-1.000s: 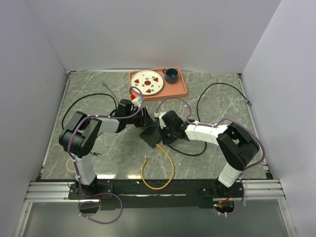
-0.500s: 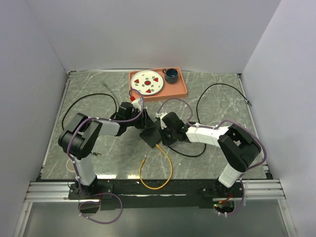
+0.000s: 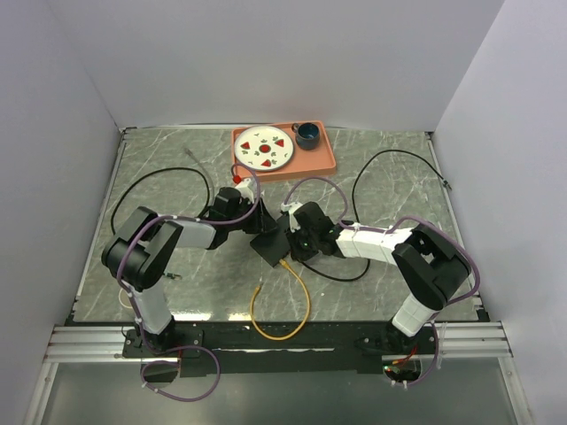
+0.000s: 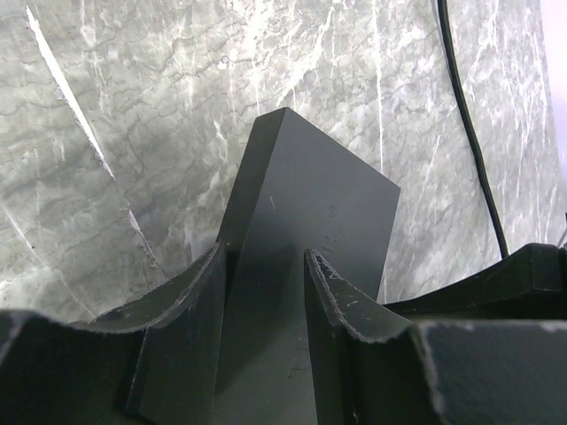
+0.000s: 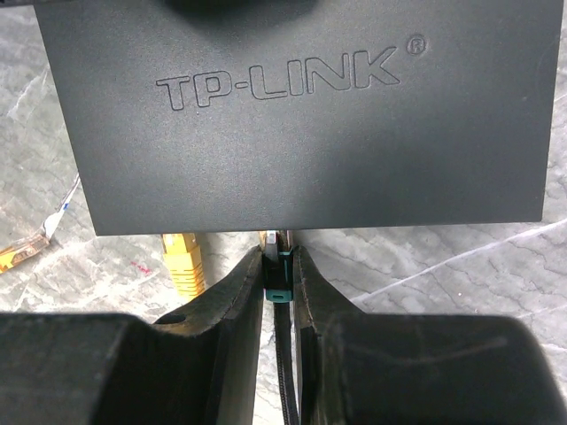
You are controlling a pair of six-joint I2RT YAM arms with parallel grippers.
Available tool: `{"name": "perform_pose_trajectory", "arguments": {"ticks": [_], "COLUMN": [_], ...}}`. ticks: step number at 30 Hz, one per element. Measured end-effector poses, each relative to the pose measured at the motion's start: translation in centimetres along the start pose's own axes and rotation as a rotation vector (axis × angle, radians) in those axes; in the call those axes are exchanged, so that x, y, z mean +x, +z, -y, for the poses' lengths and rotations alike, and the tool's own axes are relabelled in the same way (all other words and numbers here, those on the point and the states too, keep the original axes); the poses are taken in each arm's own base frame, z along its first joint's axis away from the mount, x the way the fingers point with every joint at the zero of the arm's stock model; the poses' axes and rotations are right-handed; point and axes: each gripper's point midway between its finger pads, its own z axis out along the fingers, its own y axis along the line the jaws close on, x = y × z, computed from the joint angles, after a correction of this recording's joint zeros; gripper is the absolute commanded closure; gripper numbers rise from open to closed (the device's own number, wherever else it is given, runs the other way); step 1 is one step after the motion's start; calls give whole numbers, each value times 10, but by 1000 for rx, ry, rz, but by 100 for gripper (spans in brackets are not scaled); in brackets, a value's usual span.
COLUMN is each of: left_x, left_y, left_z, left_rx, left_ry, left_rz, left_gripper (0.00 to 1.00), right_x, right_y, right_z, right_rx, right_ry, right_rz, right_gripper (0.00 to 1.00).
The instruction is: Insert the plug into the switch port
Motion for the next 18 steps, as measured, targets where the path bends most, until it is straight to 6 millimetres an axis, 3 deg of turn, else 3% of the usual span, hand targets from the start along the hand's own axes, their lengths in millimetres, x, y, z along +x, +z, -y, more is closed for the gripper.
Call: {"name": "perform_pose_trajectory", "arguments": {"ticks": [18], "left_x": [0], "left_y": [5], "left_z": [2], "left_rx": [-47], "left_ry": [14], "left_rz": [43], "left_gripper": [57], "right_x": [0], "right_y": [0], "right_z": [0], "right_rx": [-10], "right_ry": [-2], "right_rz": [-2], "right_gripper": [100]}}
